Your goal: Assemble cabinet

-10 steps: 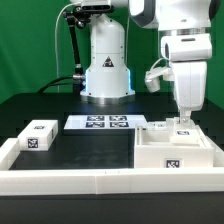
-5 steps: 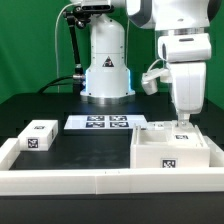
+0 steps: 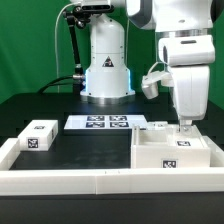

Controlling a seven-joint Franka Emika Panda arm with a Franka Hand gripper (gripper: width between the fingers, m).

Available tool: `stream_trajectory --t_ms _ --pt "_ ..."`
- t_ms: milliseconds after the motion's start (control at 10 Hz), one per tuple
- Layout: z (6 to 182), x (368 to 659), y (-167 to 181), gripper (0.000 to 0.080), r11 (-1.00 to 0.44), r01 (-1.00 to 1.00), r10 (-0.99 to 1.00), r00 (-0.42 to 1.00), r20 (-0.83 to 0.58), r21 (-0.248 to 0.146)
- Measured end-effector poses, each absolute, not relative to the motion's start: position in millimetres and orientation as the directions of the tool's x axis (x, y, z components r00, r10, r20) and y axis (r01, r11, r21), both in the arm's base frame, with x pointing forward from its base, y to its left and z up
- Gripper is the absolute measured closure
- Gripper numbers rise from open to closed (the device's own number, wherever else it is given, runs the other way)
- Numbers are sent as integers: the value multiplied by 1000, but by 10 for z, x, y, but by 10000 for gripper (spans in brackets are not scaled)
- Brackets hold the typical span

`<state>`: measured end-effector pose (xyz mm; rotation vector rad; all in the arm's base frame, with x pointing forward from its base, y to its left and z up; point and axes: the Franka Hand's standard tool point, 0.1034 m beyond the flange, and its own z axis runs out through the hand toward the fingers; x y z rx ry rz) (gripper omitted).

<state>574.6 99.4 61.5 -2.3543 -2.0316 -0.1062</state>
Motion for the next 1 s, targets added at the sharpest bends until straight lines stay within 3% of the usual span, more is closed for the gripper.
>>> stream_trajectory --t_ms 100,200,300,400,500,600,700,1000 --pt "614 5746 993 729 -147 989 987 145 71 22" --pt "612 5745 991 549 -147 989 987 146 71 21" --pt "612 5745 991 549 -148 989 987 146 71 21" --pt "611 5744 990 413 -148 989 987 146 71 21" --pt "611 5744 990 213 -148 989 987 146 71 21" --pt "611 5744 990 84 -148 989 987 146 71 21" --pt "611 5744 990 15 -148 989 987 146 71 21" --pt "611 5744 990 2 -148 989 987 146 71 21"
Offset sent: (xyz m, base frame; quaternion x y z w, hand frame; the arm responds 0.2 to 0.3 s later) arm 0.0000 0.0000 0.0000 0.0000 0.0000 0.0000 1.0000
